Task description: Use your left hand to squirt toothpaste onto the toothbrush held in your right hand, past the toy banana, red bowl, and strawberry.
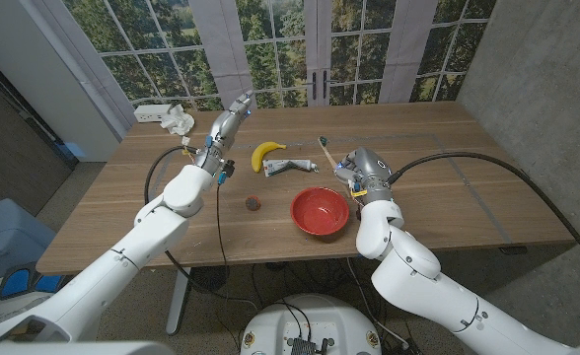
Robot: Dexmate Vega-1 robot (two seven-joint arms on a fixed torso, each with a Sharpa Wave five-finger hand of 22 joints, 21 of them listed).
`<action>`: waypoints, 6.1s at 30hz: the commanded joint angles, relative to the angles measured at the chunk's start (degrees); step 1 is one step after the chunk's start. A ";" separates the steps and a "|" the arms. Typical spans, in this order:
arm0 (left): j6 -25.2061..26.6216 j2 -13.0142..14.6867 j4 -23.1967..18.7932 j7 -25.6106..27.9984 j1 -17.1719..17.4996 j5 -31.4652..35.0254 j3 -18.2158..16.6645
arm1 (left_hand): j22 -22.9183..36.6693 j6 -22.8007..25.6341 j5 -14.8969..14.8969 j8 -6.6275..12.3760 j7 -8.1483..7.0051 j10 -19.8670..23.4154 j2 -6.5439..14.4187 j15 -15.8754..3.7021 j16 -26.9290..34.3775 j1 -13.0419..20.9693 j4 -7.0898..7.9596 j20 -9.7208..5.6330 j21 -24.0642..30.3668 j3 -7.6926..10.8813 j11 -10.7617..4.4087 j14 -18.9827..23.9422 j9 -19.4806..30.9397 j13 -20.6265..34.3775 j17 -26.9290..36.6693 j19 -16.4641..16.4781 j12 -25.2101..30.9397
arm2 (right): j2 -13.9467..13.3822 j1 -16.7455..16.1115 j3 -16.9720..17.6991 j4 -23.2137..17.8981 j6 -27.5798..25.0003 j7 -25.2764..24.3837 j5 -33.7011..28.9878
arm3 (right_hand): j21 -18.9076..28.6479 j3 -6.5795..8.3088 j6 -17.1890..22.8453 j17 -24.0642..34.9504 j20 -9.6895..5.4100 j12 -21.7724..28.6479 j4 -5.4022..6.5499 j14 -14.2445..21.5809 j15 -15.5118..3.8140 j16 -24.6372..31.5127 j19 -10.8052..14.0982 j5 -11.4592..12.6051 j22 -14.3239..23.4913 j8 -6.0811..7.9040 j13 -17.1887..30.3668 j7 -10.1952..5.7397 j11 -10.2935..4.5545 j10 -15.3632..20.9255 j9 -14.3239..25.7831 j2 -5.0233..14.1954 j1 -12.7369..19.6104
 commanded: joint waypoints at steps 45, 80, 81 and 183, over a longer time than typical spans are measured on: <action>-6.88 -2.57 6.04 -3.05 -0.51 -3.42 -1.96 | -0.02 0.21 -2.60 -0.58 -0.26 0.21 3.43 -3.28 -0.79 1.82 -2.81 0.50 -0.47 4.34 -0.35 0.38 0.07 0.19 -0.10 1.22 -0.55 | 0.85 9.41 -11.34 6.59 -2.02 2.85 6.95 | -0.95 0.61 -0.69 -0.09 -0.03 -0.85 1.99 -0.61 -5.40 -1.89 0.23 0.78 0.11 -0.73 -0.25 0.10 -1.60 0.64 -0.51 1.77 0.15; -8.61 -3.29 9.47 -4.97 -3.59 -3.56 -1.16 | -0.01 0.09 -3.50 -0.55 -0.20 0.10 2.81 -3.05 -0.84 2.09 -4.76 0.48 -0.72 4.59 -0.32 0.36 0.07 0.20 -0.15 1.51 -0.59 | 2.53 22.80 -20.65 7.95 -19.80 4.43 13.97 | -5.75 -6.69 -13.91 -5.70 5.22 -6.06 3.89 -9.58 -2.68 -10.26 -3.54 -0.43 -0.14 -6.48 -0.41 0.40 0.07 -13.36 -1.50 -5.48 -12.36; -8.66 -3.35 9.53 -4.96 -3.61 -3.58 -1.15 | -0.01 0.08 -3.52 -0.55 -0.13 0.08 2.81 -3.09 -0.84 2.10 -4.84 0.51 -0.73 4.60 -0.23 0.36 0.07 0.20 -0.15 1.52 -0.60 | 2.49 22.56 -20.29 7.78 -19.80 3.86 14.41 | -6.24 -7.39 -14.52 -5.43 5.32 -6.06 4.60 -9.83 -2.69 -10.23 -3.75 -0.38 -0.15 -6.67 -0.13 0.62 0.06 -14.08 -1.44 -5.60 -14.12; -2.82 -2.53 12.02 -10.22 -5.98 -10.14 0.38 | 0.08 -3.03 -3.86 -0.65 0.16 -1.51 2.26 -2.30 -0.85 0.19 -8.93 -0.94 -1.23 2.26 -0.05 -0.91 0.06 0.25 0.02 1.52 -0.76 | 4.78 6.59 22.19 42.97 79.29 9.78 48.94 | -26.13 -6.88 -36.82 -34.55 -0.79 -14.39 14.05 -39.89 4.23 -41.57 -13.68 -0.51 -0.54 -7.68 -22.70 5.36 6.80 -43.50 -6.26 8.50 -44.98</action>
